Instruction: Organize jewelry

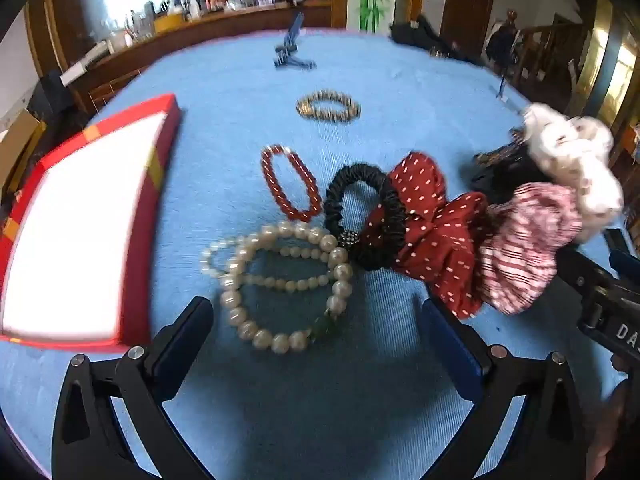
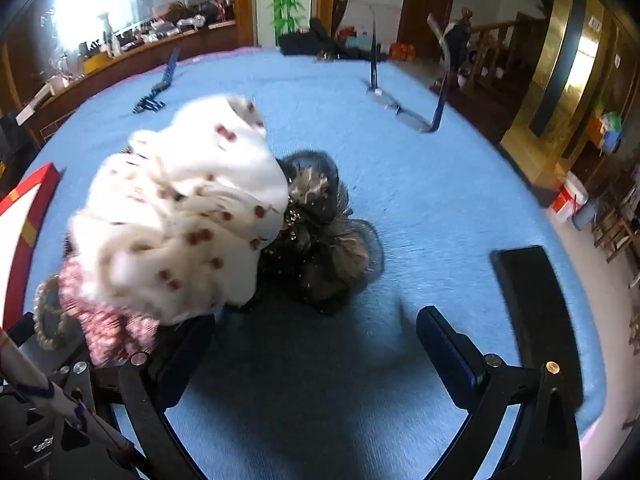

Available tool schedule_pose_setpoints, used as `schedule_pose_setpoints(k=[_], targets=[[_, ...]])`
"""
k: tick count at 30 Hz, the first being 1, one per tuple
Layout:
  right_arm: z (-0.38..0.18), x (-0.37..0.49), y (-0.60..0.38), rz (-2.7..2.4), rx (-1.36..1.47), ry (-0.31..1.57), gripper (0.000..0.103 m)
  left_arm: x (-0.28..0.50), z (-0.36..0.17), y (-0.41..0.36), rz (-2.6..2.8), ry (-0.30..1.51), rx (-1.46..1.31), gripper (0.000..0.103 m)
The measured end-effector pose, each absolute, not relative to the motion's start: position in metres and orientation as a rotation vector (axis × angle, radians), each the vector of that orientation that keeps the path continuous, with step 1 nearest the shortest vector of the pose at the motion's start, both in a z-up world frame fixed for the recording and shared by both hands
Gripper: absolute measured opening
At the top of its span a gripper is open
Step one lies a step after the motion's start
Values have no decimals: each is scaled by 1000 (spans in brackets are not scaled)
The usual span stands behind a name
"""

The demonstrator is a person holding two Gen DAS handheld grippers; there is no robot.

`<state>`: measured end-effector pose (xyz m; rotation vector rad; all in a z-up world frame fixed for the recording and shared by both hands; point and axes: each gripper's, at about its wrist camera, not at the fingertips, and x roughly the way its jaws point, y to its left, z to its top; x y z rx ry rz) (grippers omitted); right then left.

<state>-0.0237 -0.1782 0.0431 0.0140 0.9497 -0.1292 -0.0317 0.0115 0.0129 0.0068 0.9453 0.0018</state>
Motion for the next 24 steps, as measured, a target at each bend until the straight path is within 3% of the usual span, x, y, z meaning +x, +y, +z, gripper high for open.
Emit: schedule_pose_setpoints(k=[10, 24], targets=[[81, -81, -162, -64, 36, 875, 102, -103, 83, 30, -11, 744, 26, 103], [84, -94, -146, -27, 35, 903, 102, -107, 78, 44, 4, 757, 22, 103]])
